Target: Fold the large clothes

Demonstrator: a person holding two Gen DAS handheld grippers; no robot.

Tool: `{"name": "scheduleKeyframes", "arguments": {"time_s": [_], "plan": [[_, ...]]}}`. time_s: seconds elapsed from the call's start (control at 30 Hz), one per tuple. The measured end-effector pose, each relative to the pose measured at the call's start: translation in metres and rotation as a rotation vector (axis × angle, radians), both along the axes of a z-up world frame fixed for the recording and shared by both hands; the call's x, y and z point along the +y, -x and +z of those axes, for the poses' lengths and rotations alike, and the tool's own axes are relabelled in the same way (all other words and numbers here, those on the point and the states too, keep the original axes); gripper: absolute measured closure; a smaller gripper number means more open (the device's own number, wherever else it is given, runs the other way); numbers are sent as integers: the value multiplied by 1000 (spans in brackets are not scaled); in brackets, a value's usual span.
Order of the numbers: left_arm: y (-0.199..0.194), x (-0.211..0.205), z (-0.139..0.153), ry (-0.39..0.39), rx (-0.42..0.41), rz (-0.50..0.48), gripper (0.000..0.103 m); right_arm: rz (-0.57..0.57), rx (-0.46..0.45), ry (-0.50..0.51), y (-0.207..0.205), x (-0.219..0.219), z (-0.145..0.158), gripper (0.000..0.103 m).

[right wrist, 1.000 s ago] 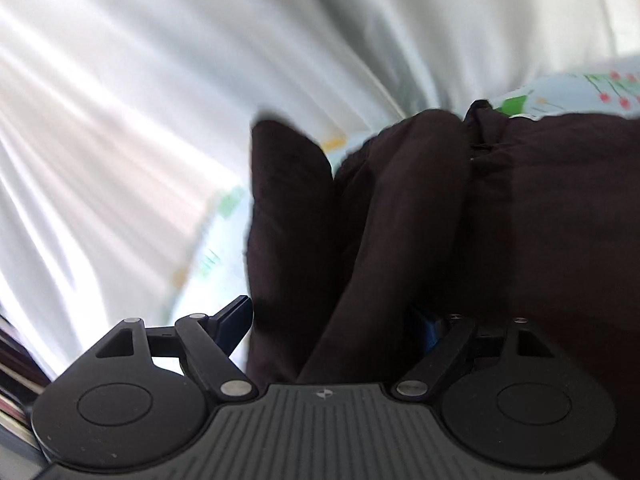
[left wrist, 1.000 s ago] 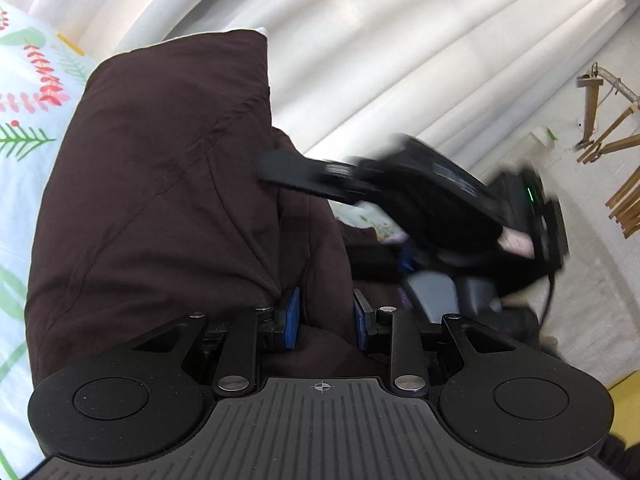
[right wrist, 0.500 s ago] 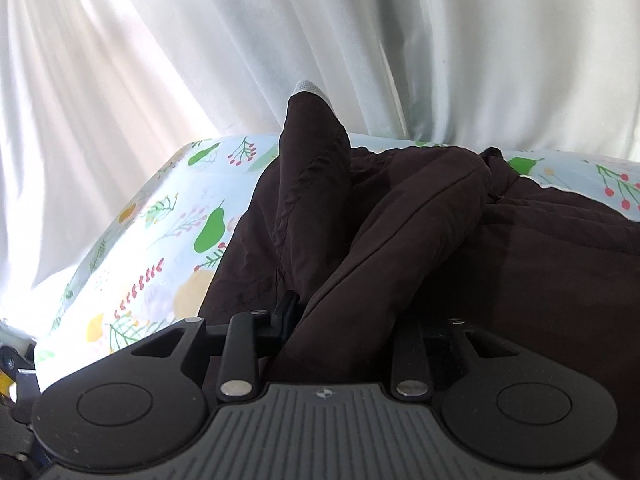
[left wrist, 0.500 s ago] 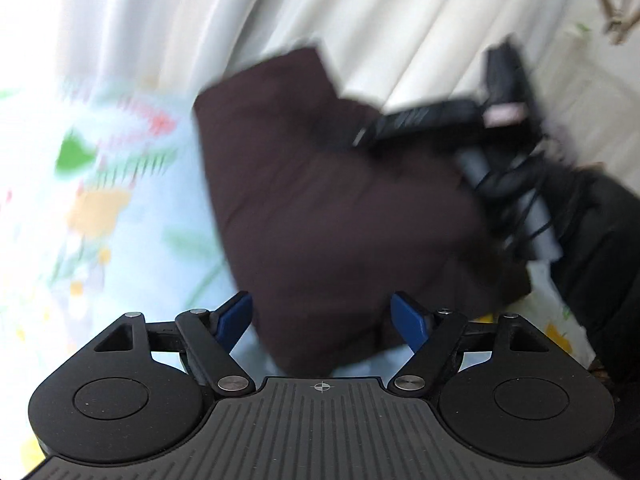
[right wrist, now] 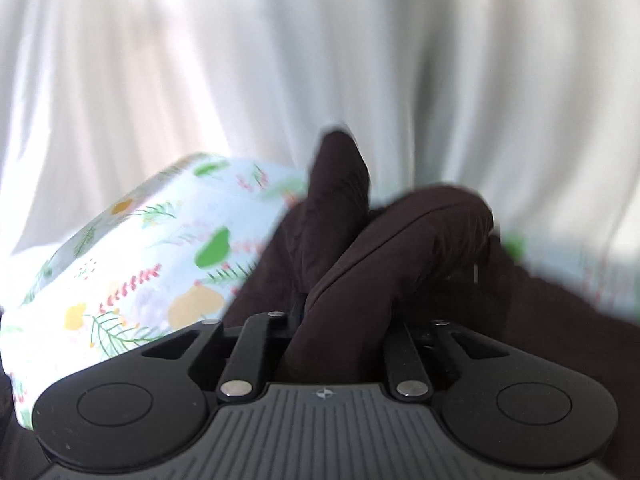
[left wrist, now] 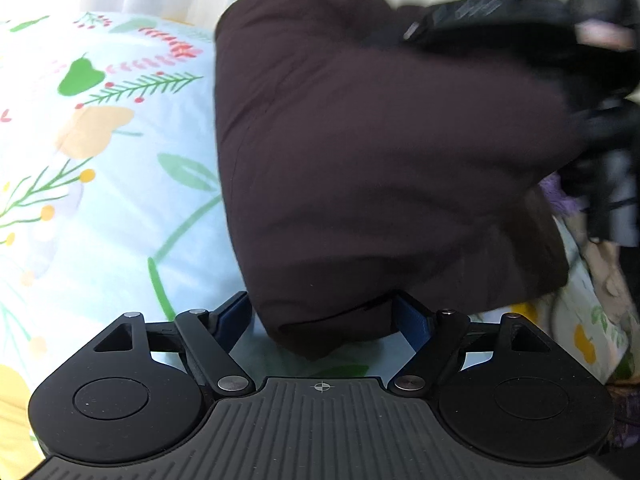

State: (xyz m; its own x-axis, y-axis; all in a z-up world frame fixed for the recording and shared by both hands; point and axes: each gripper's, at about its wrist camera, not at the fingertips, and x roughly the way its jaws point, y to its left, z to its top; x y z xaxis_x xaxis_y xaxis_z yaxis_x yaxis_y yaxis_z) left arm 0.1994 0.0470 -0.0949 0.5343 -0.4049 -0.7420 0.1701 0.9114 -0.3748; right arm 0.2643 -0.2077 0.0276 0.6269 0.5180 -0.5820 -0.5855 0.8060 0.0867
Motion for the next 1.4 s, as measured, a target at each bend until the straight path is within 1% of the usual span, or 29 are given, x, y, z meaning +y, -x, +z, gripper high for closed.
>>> {"name": "scheduleKeyframes", "arguments": {"time_s": [0.03, 0.07, 0.2, 0.23, 0.27, 0.4, 0.5, 0.6, 0.67, 0.7, 0.8, 0.93, 1.0, 1.03, 1.07, 1.1, 1.17, 1.27, 1.37, 1.4], "plan": [[0, 1, 0, -4, 9, 10, 20, 20, -43, 21, 7, -1, 8, 90], [5, 3, -2, -1, 10, 12, 20, 19, -68, 20, 12, -5, 14, 90], [11, 5, 8, 2, -26, 28, 20, -26, -108, 40, 25, -32, 18, 91], [12, 6, 12, 7, -35, 30, 21, -44, -109, 31, 28, -41, 19, 91], [15, 6, 19, 20, -51, 21, 21, -58, -110, 12, 30, -50, 21, 91], [25, 12, 53, 90, -137, -73, 20, -150, -122, -61, 35, -91, 29, 91], [23, 22, 74, 156, -169, -108, 18, -220, -106, -93, 34, -124, 21, 91], [11, 29, 83, 243, -168, -117, 16, -294, -108, -82, 35, -156, 7, 91], [2, 31, 91, 265, -174, -90, 16, -338, -95, -80, 35, -175, -4, 91], [-2, 30, 95, 267, -193, -85, 16, -355, -95, -73, 35, -183, -9, 91], [-21, 18, 102, 249, -247, -62, 15, -398, -101, -60, 38, -203, -22, 91], [-59, -23, 96, 243, -238, -80, 15, -449, -82, -62, 39, -221, -41, 91], [-72, -47, 90, 235, -223, -113, 15, -467, -69, -42, 41, -227, -51, 91], [-77, -55, 85, 253, -207, -115, 14, -473, -66, -19, 42, -228, -56, 91], [-84, -65, 79, 257, -213, -117, 9, -482, -51, -13, 42, -232, -63, 90], [-86, -74, 74, 232, -240, -132, 8, -496, -32, -19, 43, -235, -68, 90], [-84, -93, 71, 151, -291, -163, 7, -525, 7, -35, 44, -242, -75, 87], [-76, -114, 70, 88, -346, -191, 5, -598, 7, -55, 52, -249, -67, 78], [-77, -119, 67, 94, -346, -188, 3, -677, -10, -60, 56, -250, -46, 68], [-78, -120, 67, 93, -344, -185, 3, -707, -28, -43, 56, -248, -36, 62]]}}
